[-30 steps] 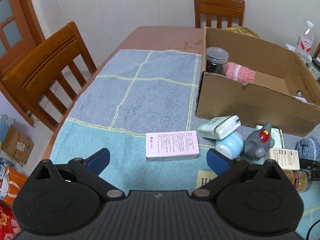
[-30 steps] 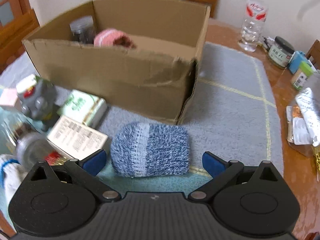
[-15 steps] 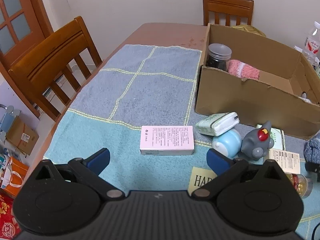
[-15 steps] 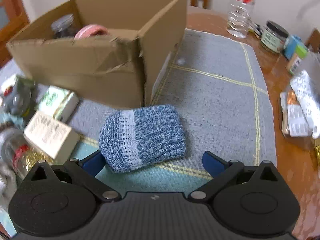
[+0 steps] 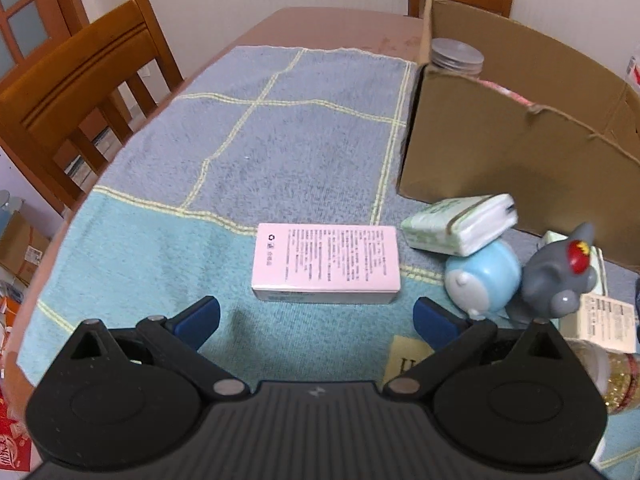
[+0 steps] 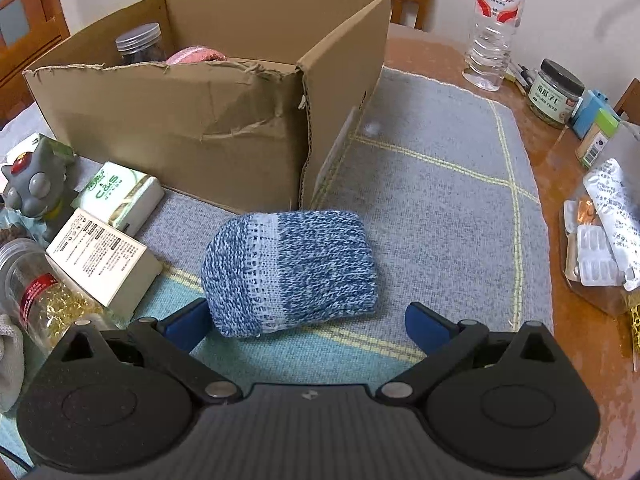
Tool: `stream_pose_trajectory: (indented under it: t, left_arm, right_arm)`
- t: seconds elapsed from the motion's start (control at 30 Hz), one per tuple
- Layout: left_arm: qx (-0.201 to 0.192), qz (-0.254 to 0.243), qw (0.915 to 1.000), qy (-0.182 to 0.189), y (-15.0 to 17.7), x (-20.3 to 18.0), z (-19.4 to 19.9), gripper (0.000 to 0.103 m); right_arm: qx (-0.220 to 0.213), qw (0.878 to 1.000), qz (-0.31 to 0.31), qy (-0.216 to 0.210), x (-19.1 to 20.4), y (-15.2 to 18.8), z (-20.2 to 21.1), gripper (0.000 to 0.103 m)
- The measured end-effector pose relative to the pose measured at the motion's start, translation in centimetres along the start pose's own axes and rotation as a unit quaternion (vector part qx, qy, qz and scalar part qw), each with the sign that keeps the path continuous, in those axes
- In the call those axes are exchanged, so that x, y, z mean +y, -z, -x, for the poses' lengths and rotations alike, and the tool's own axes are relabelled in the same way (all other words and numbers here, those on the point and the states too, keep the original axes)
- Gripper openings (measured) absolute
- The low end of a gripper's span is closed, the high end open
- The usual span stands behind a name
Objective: Organize objects
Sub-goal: 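Close right tool on the blue-grey sock while left tool grips the pink box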
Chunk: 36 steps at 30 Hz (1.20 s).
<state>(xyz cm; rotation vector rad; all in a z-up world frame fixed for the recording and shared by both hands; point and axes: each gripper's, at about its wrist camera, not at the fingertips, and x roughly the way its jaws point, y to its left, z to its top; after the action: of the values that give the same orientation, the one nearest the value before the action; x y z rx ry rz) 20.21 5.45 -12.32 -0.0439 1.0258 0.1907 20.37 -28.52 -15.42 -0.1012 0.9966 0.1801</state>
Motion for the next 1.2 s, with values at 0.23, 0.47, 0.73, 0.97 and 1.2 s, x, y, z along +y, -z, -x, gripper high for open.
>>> stream_pose_trajectory:
  t: [0.23,0.47,0.73,0.97,1.2]
  left_arm:
    - [0.003,0.009,0.9998,0.019,-0.6,0.7,-2.3,0.102]
    - [-0.005,0.006,0.9998,0.019,-1.5,1.5,-3.6,0.102]
    - [-0.014,0.005,0.9999,-0.001,-1.6,3.4,-3.8,0.102]
    - [-0.022,0.002,0.9997,0.006,-1.8,3.2,-3.8,0.098]
    - [-0.022,0.002,0.9996,0.019,-1.9,3.1,-3.6,0.090]
  right_arm:
    - [0.005,1.000,-0.010,0.006,0.0,-0.3,-0.2,0.103]
    - [0.010,1.000,-0.011,0.007,0.0,-0.5,-0.3,0.103]
    - [0.016,1.000,-0.006,0.004,0.0,-0.9,-0.5,0.103]
    - [0.013,1.000,0.014,-0.009,0.2,-2.0,-1.3,0.103]
    - [0.012,0.999,0.033,-0.022,0.3,-2.9,-1.8,0.103]
